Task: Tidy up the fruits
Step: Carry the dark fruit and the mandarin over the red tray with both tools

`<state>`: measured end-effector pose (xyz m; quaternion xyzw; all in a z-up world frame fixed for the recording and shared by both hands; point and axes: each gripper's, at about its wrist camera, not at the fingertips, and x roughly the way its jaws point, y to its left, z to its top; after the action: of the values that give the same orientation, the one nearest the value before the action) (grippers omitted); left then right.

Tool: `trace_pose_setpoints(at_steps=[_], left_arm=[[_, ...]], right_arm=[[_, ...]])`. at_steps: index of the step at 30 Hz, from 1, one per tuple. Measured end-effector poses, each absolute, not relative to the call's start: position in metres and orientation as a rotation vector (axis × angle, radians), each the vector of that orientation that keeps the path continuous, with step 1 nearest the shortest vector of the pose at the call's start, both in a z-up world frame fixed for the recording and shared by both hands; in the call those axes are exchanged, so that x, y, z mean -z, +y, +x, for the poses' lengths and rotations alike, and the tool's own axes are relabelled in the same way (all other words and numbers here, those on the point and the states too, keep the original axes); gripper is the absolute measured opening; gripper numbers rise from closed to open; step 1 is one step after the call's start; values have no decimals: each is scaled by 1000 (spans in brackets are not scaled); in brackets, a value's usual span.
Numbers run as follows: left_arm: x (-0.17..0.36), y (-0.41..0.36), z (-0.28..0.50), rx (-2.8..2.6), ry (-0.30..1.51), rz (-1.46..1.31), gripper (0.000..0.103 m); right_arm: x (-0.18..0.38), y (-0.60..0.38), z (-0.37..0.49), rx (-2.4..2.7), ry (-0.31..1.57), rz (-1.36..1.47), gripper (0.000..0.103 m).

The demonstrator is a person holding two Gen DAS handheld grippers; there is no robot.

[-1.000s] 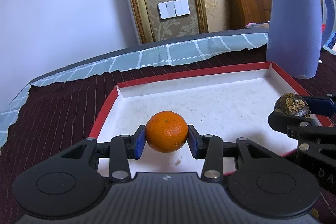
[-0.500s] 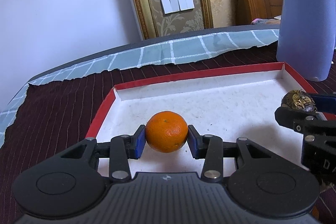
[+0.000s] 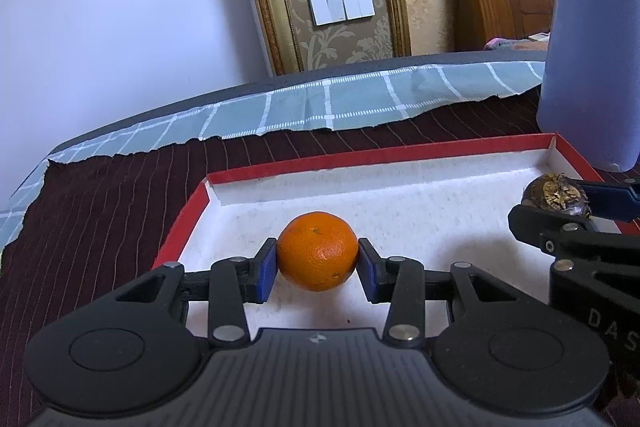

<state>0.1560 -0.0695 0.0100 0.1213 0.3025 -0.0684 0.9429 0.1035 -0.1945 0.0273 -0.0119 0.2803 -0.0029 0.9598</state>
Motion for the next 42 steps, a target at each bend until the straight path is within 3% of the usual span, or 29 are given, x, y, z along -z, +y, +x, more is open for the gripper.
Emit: trace_pose_setpoints(at_steps=[42], left_arm=[[-7,-56,196,111,640,148,42]], right_arm=[[-17,-210,152,61,559,17,37]])
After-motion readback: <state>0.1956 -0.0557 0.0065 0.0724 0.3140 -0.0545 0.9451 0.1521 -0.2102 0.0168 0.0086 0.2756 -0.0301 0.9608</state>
